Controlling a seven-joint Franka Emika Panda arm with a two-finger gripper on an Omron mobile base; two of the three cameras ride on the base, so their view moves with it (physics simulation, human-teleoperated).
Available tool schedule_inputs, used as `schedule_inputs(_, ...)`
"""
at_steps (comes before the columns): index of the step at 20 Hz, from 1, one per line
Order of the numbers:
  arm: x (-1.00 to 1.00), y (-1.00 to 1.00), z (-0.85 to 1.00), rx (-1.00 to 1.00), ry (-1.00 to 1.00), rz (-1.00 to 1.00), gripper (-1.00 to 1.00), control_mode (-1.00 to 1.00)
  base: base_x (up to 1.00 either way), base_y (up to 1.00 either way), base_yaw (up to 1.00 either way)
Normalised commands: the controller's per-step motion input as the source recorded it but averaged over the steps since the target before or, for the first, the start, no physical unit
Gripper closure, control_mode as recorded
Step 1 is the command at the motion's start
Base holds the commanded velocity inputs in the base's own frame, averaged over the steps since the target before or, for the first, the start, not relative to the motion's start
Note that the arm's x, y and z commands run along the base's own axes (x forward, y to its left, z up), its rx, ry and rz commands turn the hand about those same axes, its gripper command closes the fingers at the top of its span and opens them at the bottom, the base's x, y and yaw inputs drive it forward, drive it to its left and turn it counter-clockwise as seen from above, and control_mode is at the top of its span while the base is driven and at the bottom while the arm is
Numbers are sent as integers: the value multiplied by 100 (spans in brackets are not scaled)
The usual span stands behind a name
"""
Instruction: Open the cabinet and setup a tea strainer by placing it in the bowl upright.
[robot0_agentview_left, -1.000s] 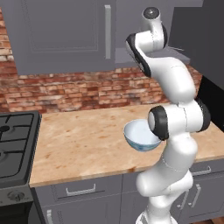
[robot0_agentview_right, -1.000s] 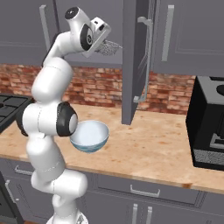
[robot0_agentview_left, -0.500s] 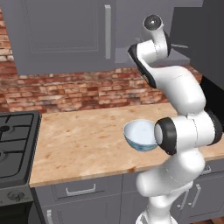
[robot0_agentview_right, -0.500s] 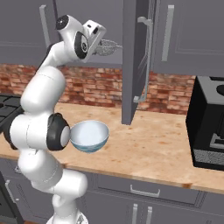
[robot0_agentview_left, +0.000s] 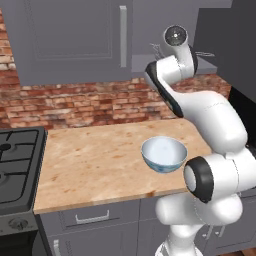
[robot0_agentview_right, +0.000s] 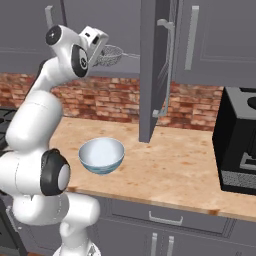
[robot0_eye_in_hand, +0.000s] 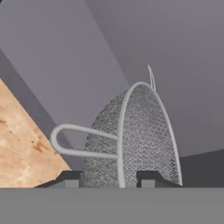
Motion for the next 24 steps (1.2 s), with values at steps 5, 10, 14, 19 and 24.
schedule_inputs(5, -59, 0, 13, 0, -1, 0, 100, -100, 0, 0, 0)
schedule_inputs(10, -90, 14, 10, 0, 0, 0, 100, -100, 0, 0, 0)
schedule_inputs(14, -100, 29, 0, 0, 0, 0, 100, -100, 0, 0, 0)
schedule_inputs(19, -100, 49, 0, 0, 0, 0, 100, -100, 0, 0, 0)
schedule_inputs(24, -100, 42, 0, 0, 0, -2, 100, -100, 0, 0, 0)
